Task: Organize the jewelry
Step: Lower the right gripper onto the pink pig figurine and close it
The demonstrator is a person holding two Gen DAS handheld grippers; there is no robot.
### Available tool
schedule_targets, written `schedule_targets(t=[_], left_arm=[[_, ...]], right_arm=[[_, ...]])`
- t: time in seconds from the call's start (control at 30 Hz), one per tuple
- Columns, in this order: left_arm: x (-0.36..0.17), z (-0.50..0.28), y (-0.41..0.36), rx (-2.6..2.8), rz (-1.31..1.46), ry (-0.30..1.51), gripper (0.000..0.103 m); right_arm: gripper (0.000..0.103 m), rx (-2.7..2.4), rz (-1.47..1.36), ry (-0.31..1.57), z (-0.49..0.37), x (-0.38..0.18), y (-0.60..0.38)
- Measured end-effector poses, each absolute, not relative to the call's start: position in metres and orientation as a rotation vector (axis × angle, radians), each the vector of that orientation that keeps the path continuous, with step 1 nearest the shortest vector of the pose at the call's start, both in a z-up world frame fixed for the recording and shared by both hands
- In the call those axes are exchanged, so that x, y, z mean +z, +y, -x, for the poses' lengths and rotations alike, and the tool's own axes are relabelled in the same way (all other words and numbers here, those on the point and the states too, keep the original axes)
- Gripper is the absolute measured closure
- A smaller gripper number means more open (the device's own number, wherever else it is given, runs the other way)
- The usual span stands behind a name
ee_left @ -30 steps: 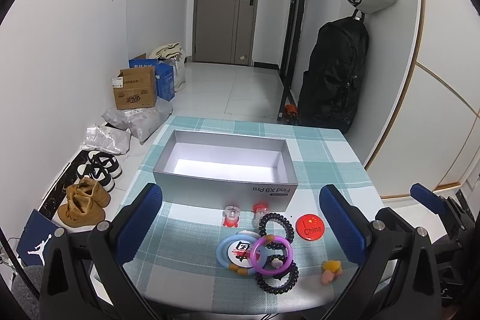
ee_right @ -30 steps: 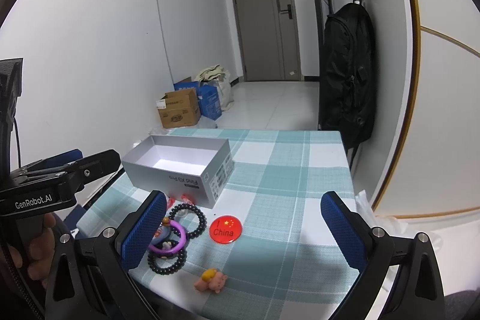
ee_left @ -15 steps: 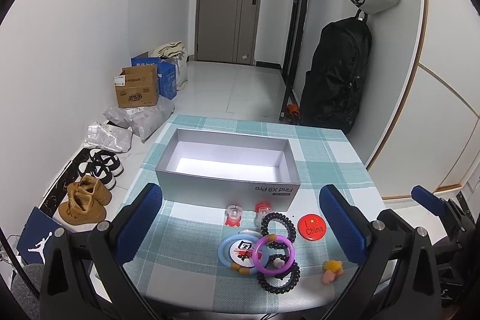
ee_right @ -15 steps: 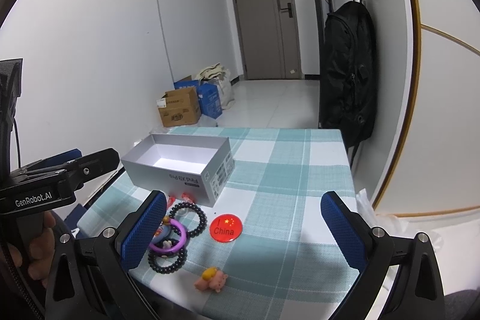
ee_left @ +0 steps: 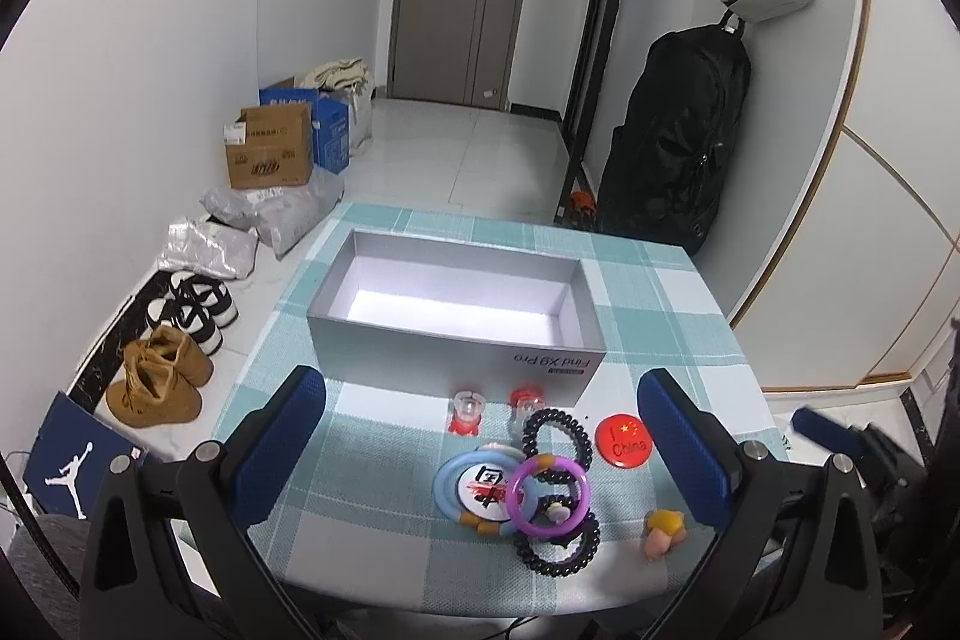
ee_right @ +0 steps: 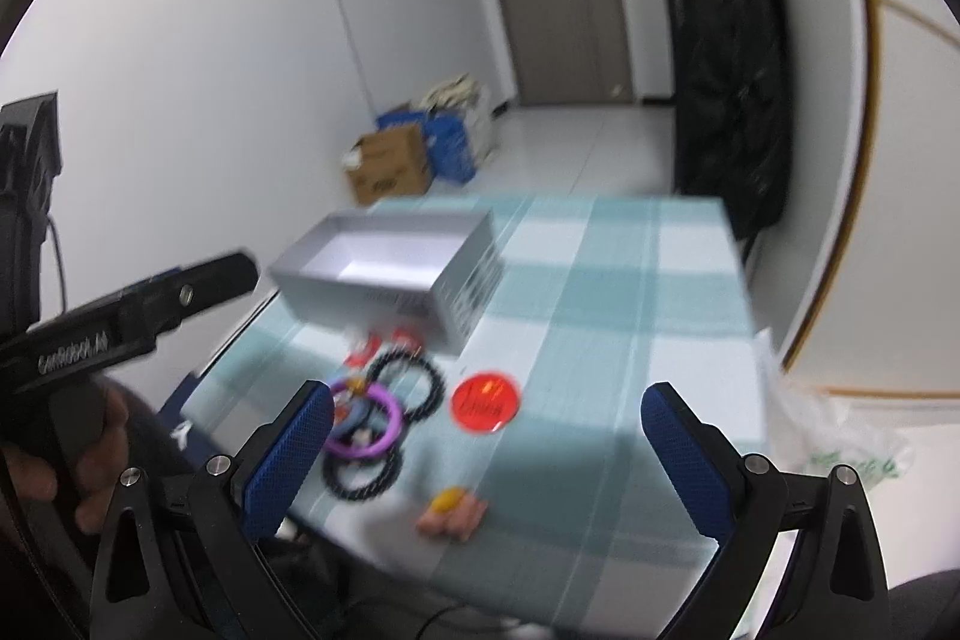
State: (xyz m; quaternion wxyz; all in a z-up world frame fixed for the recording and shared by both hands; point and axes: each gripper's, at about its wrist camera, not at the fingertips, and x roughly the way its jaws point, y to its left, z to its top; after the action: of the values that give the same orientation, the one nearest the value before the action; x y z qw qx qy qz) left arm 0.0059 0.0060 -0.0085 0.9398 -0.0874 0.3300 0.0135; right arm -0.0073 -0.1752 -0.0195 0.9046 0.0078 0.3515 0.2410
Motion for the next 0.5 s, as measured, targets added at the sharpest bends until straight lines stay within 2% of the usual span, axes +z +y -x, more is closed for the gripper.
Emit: schedule_targets(t=[0.3, 0.37, 0.5], left_arm=[[-0.029, -0.015, 0.026, 0.009, 0.276, 0.795, 0.002], [-0.034, -0.016, 0.029, 0.005, 0.309, 0.827, 0.002], [-0.04, -0.015, 0.035, 0.012, 0.322, 0.843, 0.002]], right_arm=[[0.013, 0.599, 0.054, 0.917, 0.008, -0.05, -0.167], [0.022, 0.605, 0.077, 0.948, 0.008, -0.057, -0.164], [0.032, 0.611, 0.115, 0.993, 0.006, -0.068, -0.155]])
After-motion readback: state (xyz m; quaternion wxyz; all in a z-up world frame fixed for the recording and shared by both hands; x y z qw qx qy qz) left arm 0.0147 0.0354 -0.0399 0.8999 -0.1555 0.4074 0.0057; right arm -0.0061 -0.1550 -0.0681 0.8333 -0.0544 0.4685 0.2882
